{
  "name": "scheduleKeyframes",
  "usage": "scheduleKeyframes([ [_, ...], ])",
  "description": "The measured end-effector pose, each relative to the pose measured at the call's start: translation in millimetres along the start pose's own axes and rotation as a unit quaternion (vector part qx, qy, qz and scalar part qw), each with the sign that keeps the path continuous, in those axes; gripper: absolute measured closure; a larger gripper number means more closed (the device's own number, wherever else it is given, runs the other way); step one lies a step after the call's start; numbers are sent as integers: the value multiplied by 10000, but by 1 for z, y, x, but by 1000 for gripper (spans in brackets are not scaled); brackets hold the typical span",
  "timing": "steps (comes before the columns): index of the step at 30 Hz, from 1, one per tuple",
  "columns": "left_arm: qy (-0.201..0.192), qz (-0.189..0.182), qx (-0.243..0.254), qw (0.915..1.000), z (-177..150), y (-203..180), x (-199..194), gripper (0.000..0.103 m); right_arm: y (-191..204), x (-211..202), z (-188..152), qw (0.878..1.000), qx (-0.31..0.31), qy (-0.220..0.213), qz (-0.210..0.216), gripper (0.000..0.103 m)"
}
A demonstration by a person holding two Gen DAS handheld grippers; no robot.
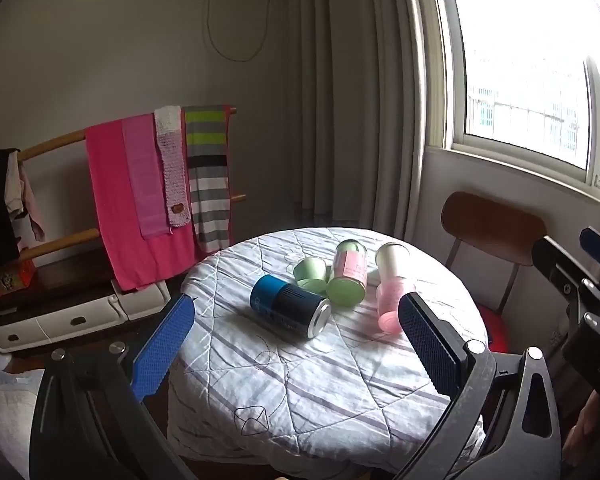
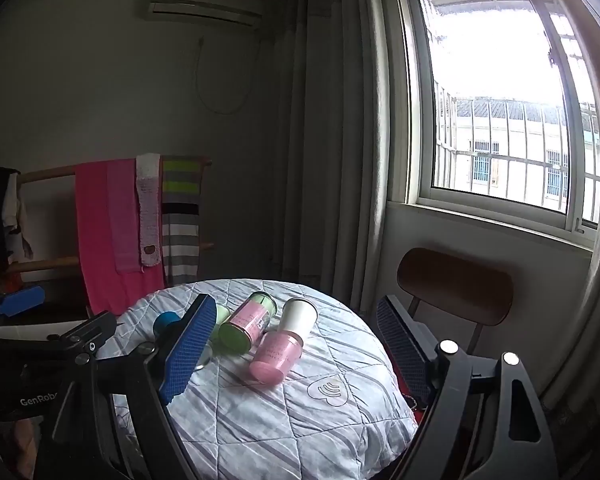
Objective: Flip cup upright
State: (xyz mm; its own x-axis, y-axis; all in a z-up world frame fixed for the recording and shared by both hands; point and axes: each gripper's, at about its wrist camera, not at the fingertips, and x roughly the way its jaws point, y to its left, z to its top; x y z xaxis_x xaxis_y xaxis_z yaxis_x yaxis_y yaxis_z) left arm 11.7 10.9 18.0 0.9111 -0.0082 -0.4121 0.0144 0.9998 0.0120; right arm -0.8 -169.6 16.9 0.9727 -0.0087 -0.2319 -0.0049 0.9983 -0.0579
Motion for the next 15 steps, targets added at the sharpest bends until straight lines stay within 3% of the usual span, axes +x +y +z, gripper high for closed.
scheduleKeyframes([
  [15,-396,-75,56,9992,-9,-2,2,0,1,10,-4,9997,39,236,91,19],
])
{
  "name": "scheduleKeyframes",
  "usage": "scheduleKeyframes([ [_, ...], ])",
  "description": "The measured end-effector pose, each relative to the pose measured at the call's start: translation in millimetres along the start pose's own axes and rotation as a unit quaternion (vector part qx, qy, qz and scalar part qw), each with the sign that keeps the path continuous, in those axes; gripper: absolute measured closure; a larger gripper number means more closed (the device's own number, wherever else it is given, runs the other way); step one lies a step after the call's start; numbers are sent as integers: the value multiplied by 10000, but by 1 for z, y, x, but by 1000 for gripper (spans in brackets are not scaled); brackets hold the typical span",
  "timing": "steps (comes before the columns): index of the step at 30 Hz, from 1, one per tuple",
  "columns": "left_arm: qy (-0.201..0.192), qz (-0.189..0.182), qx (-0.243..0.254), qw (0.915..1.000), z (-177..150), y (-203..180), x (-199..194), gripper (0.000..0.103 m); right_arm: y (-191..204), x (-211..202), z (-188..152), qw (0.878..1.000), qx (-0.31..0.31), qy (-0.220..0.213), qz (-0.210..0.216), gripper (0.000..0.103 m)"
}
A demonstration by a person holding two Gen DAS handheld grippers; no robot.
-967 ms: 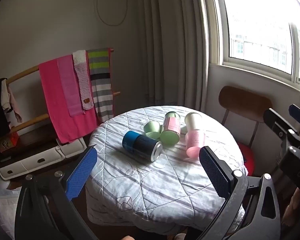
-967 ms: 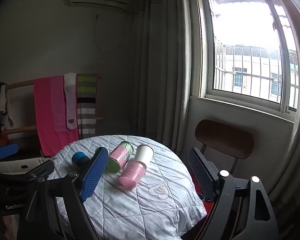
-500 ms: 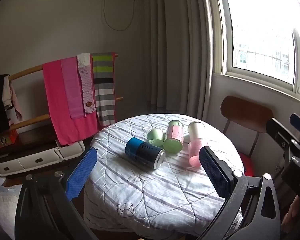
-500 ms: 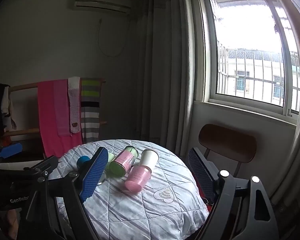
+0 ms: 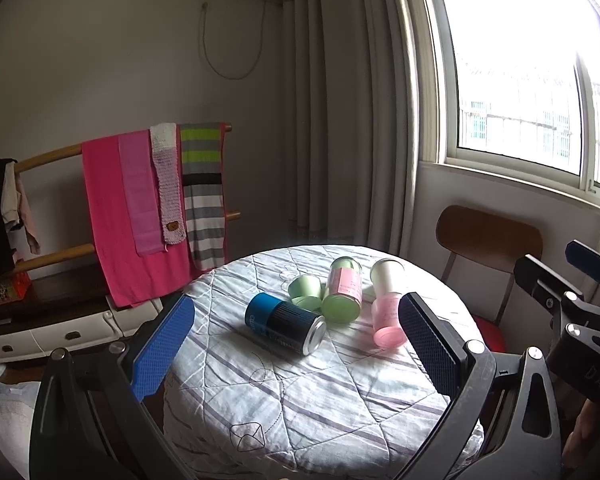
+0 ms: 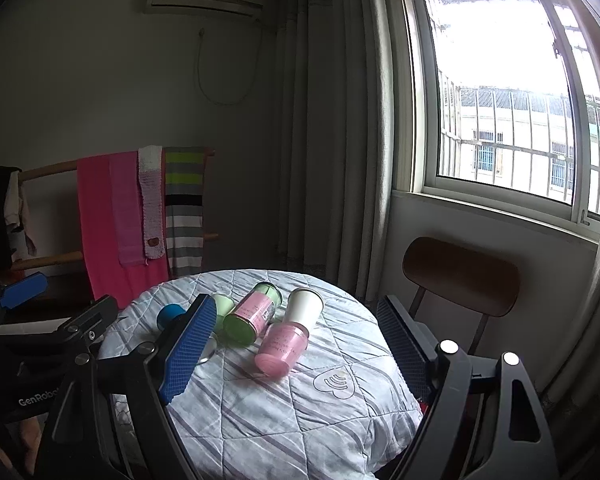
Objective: Flip cup upright
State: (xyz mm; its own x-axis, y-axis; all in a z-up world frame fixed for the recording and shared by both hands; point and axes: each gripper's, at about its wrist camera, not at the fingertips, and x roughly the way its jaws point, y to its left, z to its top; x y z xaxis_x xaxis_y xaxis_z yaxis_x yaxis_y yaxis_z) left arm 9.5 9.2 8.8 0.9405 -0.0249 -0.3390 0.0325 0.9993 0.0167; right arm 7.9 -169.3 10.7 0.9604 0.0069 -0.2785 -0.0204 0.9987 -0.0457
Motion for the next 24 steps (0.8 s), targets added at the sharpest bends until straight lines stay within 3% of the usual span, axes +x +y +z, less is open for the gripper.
scheduleKeyframes([
  [14,25,33,-79,10000,-8,5,5,0,2,8,-6,10000,1,85,-3,19],
  [24,404,18,-148,9991,-14,13,22,0,5,23,-11,9995,-50,326,0,19],
])
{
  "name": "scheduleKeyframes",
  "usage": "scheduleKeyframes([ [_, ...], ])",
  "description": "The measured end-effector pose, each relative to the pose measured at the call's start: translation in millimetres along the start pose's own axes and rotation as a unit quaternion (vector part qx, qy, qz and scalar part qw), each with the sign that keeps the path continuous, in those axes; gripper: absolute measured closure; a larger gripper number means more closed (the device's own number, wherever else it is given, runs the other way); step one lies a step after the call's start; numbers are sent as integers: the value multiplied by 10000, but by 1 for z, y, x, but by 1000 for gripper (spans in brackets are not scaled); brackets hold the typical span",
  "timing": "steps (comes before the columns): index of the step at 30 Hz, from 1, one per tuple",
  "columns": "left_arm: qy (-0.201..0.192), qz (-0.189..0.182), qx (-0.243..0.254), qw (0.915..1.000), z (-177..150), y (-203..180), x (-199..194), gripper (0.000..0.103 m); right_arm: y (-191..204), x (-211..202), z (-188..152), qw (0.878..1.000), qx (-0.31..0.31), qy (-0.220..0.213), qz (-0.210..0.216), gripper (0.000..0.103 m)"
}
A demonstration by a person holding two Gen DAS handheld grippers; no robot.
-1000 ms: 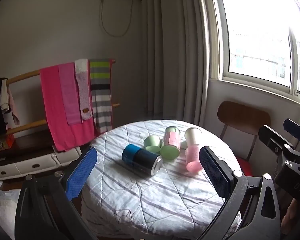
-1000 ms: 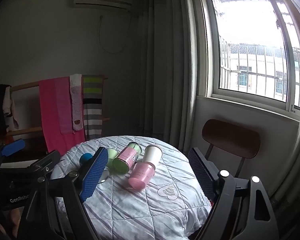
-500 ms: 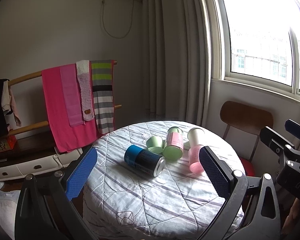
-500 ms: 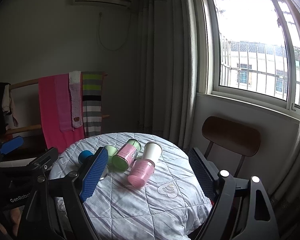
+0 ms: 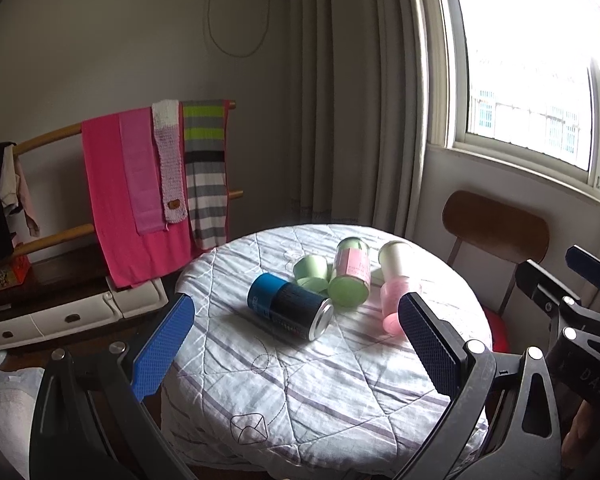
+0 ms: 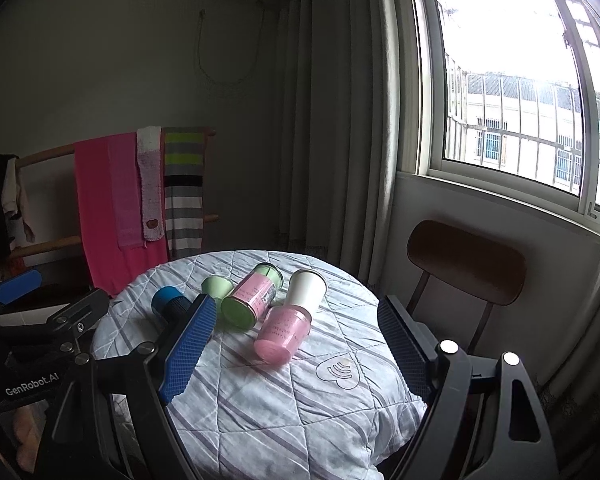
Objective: Flip cup upright
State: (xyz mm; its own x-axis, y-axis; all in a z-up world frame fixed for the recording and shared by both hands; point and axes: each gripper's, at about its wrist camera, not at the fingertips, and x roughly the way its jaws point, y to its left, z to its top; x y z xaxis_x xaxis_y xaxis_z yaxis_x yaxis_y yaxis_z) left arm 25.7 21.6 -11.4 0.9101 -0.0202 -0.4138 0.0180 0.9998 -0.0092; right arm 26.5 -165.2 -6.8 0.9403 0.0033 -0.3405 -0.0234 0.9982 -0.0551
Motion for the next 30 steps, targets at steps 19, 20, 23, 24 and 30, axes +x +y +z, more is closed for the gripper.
scheduleKeyframes([
  [19,281,81,0,9996,4,-8,56,0,-14,56,-1,9991,51,419,55,19],
  [20,112,152,-38,9998,5,-7,55,0,-15,59,-1,9992,81,393,62,19],
  [23,-127,249,2,9996,12,-10,56,0,-17,67,3,9994,108,283,146,19],
  [24,-131,291,38,9995,14,-12,58,0,-16,71,5,9994,80,287,159,19],
  [30,-15,161,265,9995,14,-23,72,0,-13,80,6,9995,-86,264,178,19],
])
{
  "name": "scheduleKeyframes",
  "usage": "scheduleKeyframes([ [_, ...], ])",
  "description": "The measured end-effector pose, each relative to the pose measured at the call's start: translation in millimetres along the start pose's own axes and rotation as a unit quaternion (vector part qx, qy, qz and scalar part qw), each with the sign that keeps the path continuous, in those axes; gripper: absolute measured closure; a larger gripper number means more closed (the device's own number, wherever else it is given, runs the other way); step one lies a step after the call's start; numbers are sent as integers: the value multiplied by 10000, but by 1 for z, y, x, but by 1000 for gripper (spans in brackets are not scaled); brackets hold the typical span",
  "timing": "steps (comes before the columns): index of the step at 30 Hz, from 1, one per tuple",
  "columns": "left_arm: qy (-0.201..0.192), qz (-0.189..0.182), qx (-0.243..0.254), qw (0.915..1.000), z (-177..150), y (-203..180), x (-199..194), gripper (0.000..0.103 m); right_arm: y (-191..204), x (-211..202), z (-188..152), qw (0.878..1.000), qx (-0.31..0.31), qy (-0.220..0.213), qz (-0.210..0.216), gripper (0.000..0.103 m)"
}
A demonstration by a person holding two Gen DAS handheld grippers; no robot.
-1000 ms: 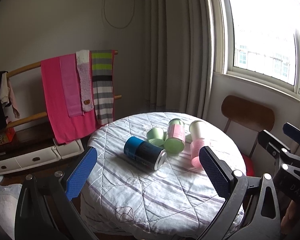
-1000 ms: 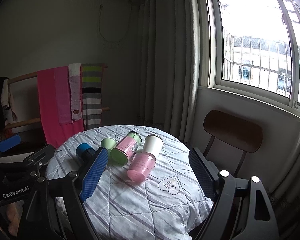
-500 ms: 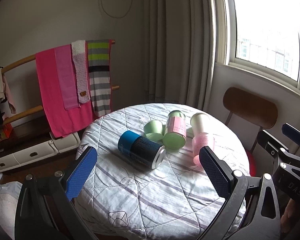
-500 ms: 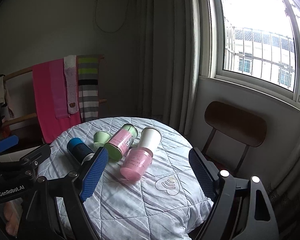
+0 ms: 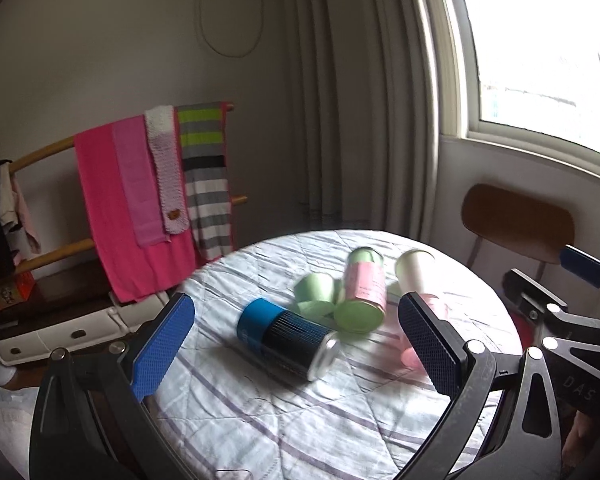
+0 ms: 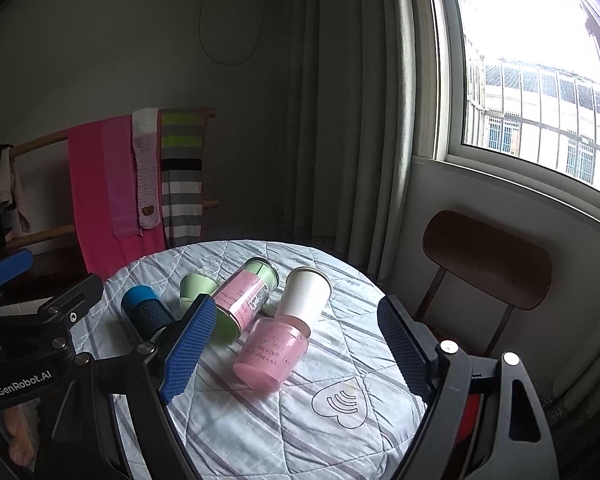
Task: Flip cup upright
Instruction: 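Move the left gripper down toward the lying green-and-pink glass jar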
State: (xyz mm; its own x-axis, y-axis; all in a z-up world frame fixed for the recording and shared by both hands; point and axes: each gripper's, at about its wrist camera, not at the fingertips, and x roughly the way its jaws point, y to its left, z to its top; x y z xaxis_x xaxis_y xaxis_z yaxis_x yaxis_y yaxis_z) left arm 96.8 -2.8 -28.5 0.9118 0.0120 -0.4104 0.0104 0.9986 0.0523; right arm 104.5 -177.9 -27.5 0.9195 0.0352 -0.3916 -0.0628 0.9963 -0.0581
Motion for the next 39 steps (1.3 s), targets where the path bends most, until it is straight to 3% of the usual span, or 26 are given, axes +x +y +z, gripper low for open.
scheduleKeyframes([
  [9,322,-104,196,9992,-5,-12,24,0,-13,22,-4,9996,90,279,14,19],
  [12,611,-216,249,9976,-5,-12,37,0,-16,33,-6,9989,47,456,48,19],
  [21,1099,-218,348,9931,2,-16,93,0,-30,84,2,9952,2,909,351,19],
  [24,1688,-394,474,9837,6,-26,126,0,-31,104,11,9928,-36,1131,402,19],
  [28,2443,-643,244,9673,16,-26,153,0,-30,127,27,9861,-44,1587,491,19],
  [33,3107,-345,-35,9499,42,-14,165,0,-27,144,58,9741,-74,2173,622,19],
  [39,3777,-193,-16,9257,78,-3,167,0,-29,153,94,9545,10,2900,698,19],
])
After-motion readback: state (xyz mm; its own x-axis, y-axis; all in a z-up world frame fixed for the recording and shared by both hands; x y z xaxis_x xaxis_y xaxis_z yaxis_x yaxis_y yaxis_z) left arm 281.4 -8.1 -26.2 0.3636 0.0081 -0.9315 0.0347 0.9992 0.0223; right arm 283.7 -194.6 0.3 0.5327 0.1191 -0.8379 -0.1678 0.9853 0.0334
